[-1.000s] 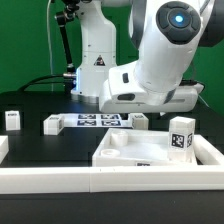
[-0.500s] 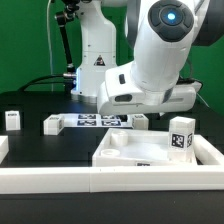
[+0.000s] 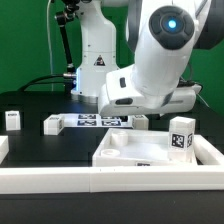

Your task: Assemble square table

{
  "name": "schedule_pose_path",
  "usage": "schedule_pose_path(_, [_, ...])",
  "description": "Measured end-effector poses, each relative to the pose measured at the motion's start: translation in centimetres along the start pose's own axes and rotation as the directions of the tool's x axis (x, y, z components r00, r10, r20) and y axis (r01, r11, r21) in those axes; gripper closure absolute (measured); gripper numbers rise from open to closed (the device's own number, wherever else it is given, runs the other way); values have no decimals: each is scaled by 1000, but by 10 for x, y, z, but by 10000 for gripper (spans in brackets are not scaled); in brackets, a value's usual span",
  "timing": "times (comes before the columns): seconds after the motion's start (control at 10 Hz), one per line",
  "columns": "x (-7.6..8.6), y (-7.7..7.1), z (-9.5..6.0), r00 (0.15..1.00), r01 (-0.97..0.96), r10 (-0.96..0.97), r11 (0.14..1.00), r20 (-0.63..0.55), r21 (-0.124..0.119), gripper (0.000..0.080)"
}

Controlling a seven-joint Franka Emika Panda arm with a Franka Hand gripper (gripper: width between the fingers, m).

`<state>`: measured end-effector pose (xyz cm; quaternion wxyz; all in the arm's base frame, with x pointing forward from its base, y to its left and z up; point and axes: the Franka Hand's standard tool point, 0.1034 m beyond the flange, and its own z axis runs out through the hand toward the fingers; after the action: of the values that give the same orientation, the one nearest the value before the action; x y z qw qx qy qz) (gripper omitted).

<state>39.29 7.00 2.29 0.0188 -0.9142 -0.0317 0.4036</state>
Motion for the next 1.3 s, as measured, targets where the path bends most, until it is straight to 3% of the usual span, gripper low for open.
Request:
schedule_pose_path(0.3, [0,3,8,985,-14,12,1000,171,6,150])
schedule_pose_path(1.1, [9,2,19,991,-36,36,999,133,-6,150])
schedule_pose_path(1.3, [9,2,19,990,-38,39,999,132,-4,428])
